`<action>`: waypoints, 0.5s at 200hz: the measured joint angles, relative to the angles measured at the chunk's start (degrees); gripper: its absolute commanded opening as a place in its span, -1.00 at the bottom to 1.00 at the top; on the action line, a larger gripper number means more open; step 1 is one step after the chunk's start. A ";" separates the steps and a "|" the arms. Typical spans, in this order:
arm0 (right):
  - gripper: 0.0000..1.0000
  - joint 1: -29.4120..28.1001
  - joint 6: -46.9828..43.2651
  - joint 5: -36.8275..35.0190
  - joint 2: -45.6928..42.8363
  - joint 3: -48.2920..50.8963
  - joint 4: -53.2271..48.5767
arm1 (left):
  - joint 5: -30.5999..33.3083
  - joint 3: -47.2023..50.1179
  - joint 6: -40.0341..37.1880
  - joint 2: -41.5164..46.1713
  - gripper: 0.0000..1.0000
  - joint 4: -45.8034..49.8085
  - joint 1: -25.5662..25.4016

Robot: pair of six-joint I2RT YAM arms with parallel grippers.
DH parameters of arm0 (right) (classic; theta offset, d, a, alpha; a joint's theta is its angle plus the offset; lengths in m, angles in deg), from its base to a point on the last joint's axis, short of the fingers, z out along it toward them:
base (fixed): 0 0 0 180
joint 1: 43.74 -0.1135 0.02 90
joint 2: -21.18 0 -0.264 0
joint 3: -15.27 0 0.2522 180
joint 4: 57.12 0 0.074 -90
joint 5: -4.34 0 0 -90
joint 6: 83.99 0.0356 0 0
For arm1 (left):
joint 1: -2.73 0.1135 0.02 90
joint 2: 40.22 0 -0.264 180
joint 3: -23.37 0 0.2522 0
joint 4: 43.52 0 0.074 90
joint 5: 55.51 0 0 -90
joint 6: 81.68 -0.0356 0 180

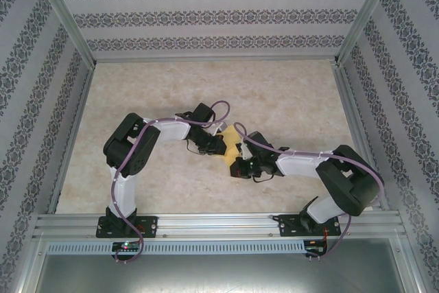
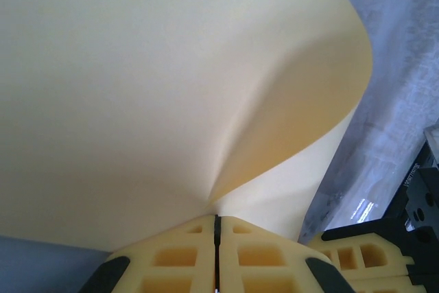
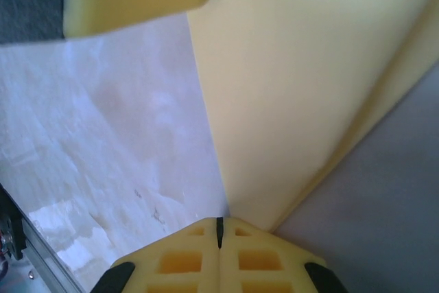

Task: Fold a paper plane with a square sheet of paper (pick it up from the middle)
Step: Third fold the triangle at the center of the table.

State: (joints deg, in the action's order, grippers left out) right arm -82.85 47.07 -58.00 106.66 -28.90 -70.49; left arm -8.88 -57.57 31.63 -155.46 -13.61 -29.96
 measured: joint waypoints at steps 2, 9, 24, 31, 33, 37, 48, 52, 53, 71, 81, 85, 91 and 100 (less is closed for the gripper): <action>-1.00 -0.07 0.02 0.02 -0.17 0.11 -0.17 | 0.00 0.00 -0.02 0.00 -0.81 0.02 0.00; -1.00 -0.20 0.20 0.04 -0.79 0.44 -0.85 | 0.00 -0.04 -0.22 0.00 -0.81 0.09 0.00; -1.00 -0.42 0.42 0.09 -2.08 0.59 -2.95 | 0.02 -0.13 -0.61 -0.02 -0.81 0.24 0.00; -1.00 -0.39 0.46 0.22 -2.60 0.59 -3.63 | 0.00 -0.20 -0.70 -0.07 -0.80 0.31 0.00; -1.00 -0.37 0.50 0.26 -2.78 0.59 -3.76 | 0.00 -0.22 -0.72 -0.09 -0.81 0.37 0.00; -1.00 -0.28 0.63 0.31 -3.21 0.59 -4.02 | 0.00 -0.28 -0.83 -0.13 -0.81 0.44 0.00; -1.00 0.48 0.83 0.79 -4.20 0.57 -4.17 | 0.02 -0.44 -0.87 -0.17 -0.81 0.63 0.00; -1.00 0.90 0.94 0.90 -4.59 0.55 -4.15 | 0.02 -0.48 -0.87 -0.17 -0.81 0.68 -0.02; -1.00 0.96 0.96 0.94 -4.63 0.52 -4.13 | 0.02 -0.48 -0.87 -0.17 -0.81 0.68 -0.02; -1.00 3.41 1.31 1.11 -5.64 0.13 -3.45 | 0.04 -0.48 -0.87 -0.17 -0.81 0.68 -0.07; -1.00 4.72 1.53 1.11 -5.70 -0.35 -3.15 | 0.04 -0.48 -0.87 -0.17 -0.81 0.68 -0.07; -1.00 5.11 1.51 1.11 -5.64 -0.61 -3.13 | 0.04 -0.48 -0.87 -0.17 -0.81 0.68 -0.07; -1.00 5.68 1.51 1.11 -5.42 -1.05 -3.02 | 0.07 -0.48 -0.87 -0.17 -0.81 0.68 -0.07; -1.00 6.36 1.51 1.14 -4.70 -1.77 -2.64 | 0.07 -0.48 -0.87 -0.17 -0.81 0.68 -0.09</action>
State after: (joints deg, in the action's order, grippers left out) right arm -76.49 48.58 -56.87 101.96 -30.67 -73.14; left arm -8.82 -58.05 30.76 -155.63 -12.94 -30.04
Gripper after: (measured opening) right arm 0.042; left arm 0.098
